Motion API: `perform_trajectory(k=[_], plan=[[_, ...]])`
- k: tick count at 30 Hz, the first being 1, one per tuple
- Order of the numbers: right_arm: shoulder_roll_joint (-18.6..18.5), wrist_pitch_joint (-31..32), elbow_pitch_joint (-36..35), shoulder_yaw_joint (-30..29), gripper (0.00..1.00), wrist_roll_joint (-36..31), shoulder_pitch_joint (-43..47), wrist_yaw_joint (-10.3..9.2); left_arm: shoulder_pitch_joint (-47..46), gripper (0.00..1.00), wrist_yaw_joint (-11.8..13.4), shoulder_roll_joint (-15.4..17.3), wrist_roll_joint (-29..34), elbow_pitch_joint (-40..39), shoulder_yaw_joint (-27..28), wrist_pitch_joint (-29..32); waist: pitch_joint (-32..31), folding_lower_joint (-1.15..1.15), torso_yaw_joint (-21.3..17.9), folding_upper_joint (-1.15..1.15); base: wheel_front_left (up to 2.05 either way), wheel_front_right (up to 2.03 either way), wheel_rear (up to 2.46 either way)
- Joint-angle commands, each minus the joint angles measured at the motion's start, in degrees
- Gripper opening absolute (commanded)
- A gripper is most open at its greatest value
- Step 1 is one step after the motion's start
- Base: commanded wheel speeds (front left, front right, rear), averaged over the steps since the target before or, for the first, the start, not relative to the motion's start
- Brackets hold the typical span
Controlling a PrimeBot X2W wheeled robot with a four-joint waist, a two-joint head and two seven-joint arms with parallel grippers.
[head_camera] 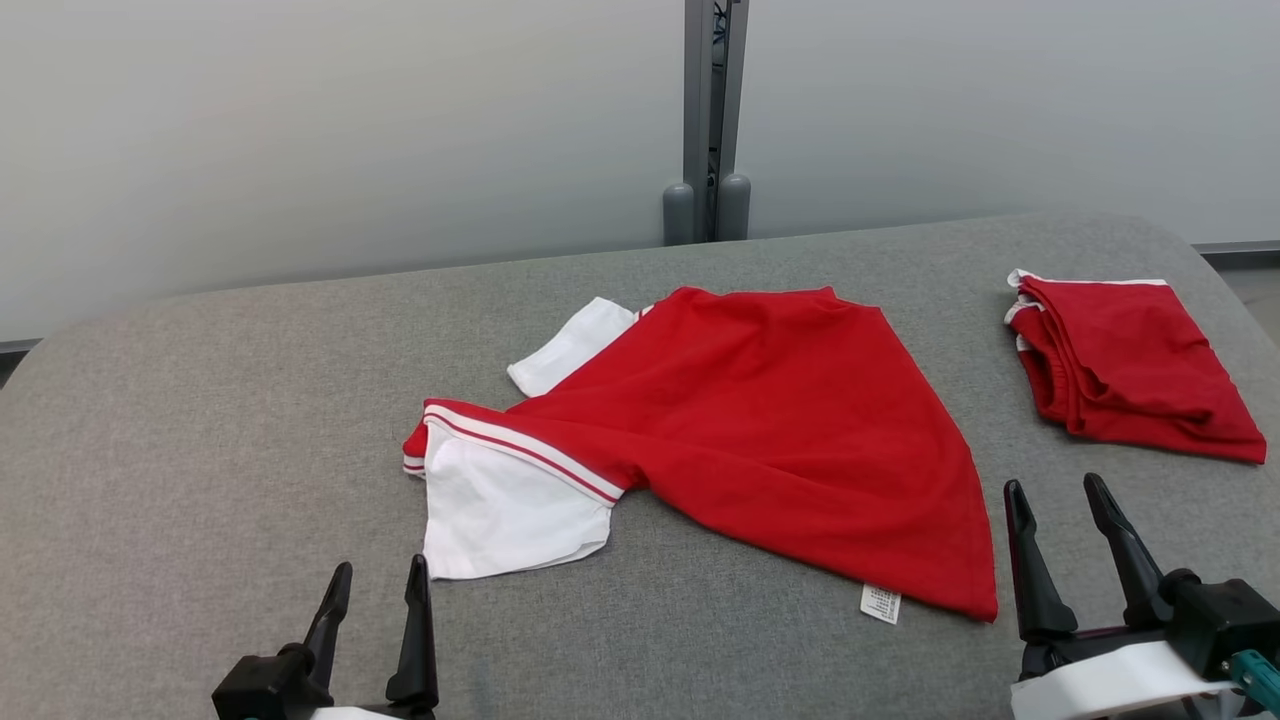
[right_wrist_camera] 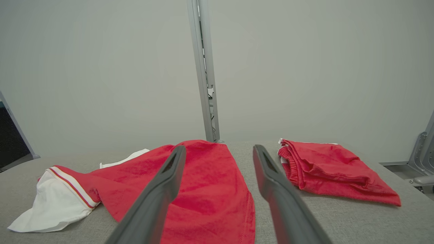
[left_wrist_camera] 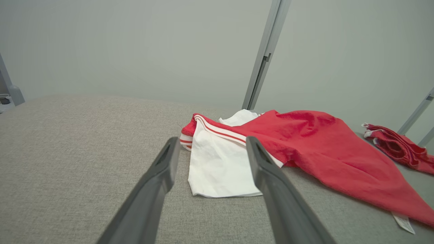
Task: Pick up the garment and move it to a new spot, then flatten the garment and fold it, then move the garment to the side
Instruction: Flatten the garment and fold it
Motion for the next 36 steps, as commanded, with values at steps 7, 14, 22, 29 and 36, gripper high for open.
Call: perform_trajectory(k=[7,14,22,29,36], plan=[[-0.18,-0.3,1.04,0.72,1.0,0.54,-1.38,0.02,-0.65,1.0,0.65,0.21,0.07,-0.61,-0.11,-0.27,-0.09,0.0,0.99,0.0,0.0,0.0,0.0],[-0.19,-0.3,1.45,1.05,1.0,0.99,-1.63,0.02,-1.33,1.0,0.67,0.2,0.66,-0.91,-0.31,-0.27,-0.01,0.0,1.76,0.0,0.0,0.0,0.0],[-0.19,-0.29,1.72,1.26,1.0,1.06,-1.7,0.02,-1.3,1.0,0.62,0.21,0.98,-0.68,-0.24,-0.27,0.27,0.0,1.67,0.0,0.0,0.0,0.0],[-0.2,-0.3,2.8,0.42,1.0,1.22,-1.32,0.02,-1.5,1.0,0.29,0.2,0.61,0.01,-0.4,-0.27,0.59,0.0,1.29,0.0,0.0,0.0,0.0],[-0.22,-0.16,11.8,-4.16,1.0,4.82,0.08,0.02,-1.68,1.0,0.2,0.2,0.49,0.7,-0.79,-0.27,1.0,0.0,1.17,0.0,0.0,0.0,0.0]])
